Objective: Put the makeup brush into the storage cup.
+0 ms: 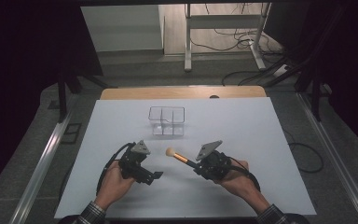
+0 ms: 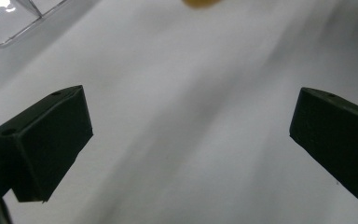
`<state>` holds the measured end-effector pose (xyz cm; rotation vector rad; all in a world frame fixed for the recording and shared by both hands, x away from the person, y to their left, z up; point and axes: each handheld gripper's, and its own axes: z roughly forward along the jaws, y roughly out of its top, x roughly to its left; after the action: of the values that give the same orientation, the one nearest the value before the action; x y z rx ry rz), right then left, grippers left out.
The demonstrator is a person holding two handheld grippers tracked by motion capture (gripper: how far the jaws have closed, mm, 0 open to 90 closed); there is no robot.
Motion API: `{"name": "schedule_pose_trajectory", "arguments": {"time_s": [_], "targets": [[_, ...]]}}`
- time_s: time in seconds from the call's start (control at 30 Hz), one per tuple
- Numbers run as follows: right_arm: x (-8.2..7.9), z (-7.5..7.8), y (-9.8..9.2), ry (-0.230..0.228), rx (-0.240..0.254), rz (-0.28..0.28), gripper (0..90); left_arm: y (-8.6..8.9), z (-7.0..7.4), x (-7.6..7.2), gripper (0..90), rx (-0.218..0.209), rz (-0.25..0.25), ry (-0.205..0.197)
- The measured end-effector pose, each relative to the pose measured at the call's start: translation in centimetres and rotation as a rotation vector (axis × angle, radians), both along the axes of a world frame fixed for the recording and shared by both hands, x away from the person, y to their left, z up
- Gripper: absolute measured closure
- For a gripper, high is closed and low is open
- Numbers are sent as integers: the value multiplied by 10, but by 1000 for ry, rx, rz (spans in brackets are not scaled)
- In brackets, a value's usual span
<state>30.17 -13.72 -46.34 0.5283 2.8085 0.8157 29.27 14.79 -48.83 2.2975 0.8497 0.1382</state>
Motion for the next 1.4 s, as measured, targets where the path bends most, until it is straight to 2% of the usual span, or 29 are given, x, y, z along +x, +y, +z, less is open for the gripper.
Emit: {"name": "schedule_pose_trajectory", "arguments": {"time_s": [0.33,0.43,0.6,0.77,0.97,1.07,1.4], "targets": [[-1,5,-1,-35,51,-34,765,2,-5,5,0,-26,16,52],[-2,6,-1,-43,57,-36,765,3,-4,7,0,-52,29,75],[-4,8,0,-55,87,-61,764,3,1,8,0,-67,41,83],[-6,11,1,-84,123,-76,764,-1,8,8,0,-119,48,98],[-9,12,3,-99,162,-92,764,-6,12,9,0,-146,50,117],[-10,12,5,-102,176,-99,764,-8,13,9,0,-150,45,117],[-15,10,12,-107,225,-102,764,-17,19,13,0,-230,16,119]]}}
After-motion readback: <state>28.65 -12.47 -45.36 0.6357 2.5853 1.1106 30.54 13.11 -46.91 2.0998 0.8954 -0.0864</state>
